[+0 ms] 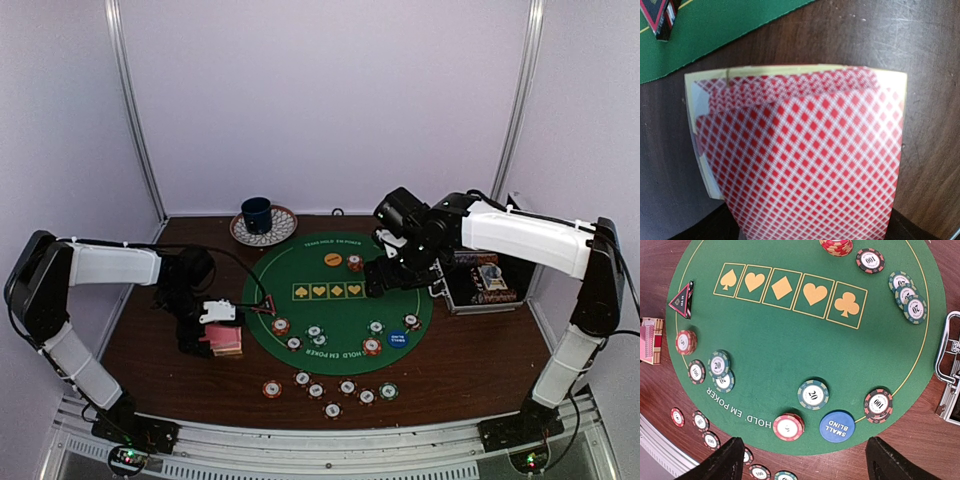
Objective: Distribute texas hold em gaming equipment
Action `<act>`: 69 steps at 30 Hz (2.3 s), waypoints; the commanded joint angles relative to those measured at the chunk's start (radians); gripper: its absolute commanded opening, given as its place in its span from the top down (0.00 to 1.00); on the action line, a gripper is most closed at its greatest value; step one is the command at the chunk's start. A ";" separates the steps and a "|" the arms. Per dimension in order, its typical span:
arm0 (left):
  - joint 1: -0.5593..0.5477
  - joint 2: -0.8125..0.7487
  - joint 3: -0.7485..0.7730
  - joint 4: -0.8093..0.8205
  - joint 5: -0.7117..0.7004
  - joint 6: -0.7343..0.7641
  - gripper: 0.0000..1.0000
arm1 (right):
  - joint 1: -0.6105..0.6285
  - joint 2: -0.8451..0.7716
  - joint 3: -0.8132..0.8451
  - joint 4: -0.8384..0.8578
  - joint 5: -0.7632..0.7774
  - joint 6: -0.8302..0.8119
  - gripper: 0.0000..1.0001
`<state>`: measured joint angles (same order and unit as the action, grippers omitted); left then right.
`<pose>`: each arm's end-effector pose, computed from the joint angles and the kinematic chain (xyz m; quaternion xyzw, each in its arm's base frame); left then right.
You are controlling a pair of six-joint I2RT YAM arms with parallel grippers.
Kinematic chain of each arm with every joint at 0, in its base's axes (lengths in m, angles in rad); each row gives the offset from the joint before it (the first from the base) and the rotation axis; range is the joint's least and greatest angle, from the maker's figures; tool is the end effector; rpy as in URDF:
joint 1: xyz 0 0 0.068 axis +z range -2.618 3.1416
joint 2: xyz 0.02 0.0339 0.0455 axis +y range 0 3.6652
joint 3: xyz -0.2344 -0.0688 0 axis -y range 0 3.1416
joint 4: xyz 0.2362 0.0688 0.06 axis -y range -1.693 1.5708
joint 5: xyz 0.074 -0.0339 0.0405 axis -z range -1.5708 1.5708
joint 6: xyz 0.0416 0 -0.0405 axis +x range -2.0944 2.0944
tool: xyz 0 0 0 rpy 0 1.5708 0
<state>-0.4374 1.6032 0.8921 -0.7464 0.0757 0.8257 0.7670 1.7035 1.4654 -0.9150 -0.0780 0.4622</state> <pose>0.2331 -0.1125 0.1243 0.5908 0.8040 -0.0262 0.0628 0.2437 0.2394 0.2429 -0.1564 0.9650 0.1506 0.1473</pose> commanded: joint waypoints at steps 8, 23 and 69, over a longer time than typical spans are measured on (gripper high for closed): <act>0.008 0.035 0.021 0.007 0.006 0.023 0.32 | -0.005 -0.056 -0.015 0.009 -0.006 0.016 0.19; 0.008 -0.026 0.044 -0.005 -0.001 0.009 0.99 | -0.005 -0.059 -0.017 0.019 -0.027 0.024 0.28; -0.128 -0.068 0.452 -0.323 0.174 -0.165 1.00 | 0.124 0.392 0.132 1.056 -0.802 0.671 0.22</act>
<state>-0.5583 1.5265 1.3167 -1.0752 0.2462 0.6559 0.8806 2.0510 1.5566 0.0395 -0.8387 1.0657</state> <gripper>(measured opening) 0.665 0.789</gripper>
